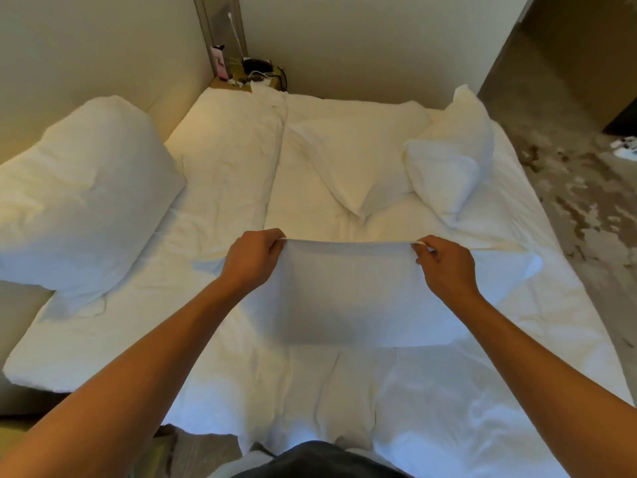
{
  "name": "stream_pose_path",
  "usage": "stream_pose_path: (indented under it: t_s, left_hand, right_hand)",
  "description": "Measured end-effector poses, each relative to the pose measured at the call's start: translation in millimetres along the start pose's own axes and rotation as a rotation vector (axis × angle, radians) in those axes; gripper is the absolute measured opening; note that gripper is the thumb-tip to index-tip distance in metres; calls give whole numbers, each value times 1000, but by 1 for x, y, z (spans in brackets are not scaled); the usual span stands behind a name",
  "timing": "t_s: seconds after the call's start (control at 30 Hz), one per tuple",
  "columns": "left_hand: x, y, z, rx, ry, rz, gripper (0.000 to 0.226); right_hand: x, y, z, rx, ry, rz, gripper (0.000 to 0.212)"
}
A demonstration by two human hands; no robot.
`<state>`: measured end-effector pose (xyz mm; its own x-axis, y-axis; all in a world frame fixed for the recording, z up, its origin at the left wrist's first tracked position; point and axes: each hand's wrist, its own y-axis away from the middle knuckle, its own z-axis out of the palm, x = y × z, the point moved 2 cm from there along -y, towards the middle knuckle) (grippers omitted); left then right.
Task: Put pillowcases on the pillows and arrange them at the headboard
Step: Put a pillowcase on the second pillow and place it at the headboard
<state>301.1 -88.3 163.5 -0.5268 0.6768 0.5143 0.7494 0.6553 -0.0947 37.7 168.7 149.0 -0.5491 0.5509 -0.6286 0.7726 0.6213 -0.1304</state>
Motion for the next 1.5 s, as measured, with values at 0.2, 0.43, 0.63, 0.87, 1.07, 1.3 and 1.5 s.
stream_pose_path:
  t_s: [0.2, 0.43, 0.63, 0.87, 1.07, 1.3, 1.5]
  left_hand:
    - [-48, 16, -93, 168, -27, 16, 23]
    - [-149, 65, -149, 291, -13, -105, 19]
    - [-254, 100, -147, 269, 29, -326, 19]
    - [-341, 127, -110, 153, 70, -468, 21]
    - [-359, 117, -106, 147, 120, -448, 23]
    - [-366, 100, -98, 123, 154, -483, 19]
    - [-365, 83, -99, 77, 49, -511, 18]
  right_hand:
    - [-104, -19, 30, 22, -77, -87, 28]
    - [-192, -6, 119, -125, -124, -146, 26]
    - [-237, 4, 223, -255, -9, -176, 23]
    - [-248, 5, 305, -356, 204, -266, 23]
    - [-243, -7, 311, -359, 368, -336, 27]
    - [-236, -14, 306, -269, 248, -343, 21]
    - [-228, -30, 304, -402, 124, -335, 28]
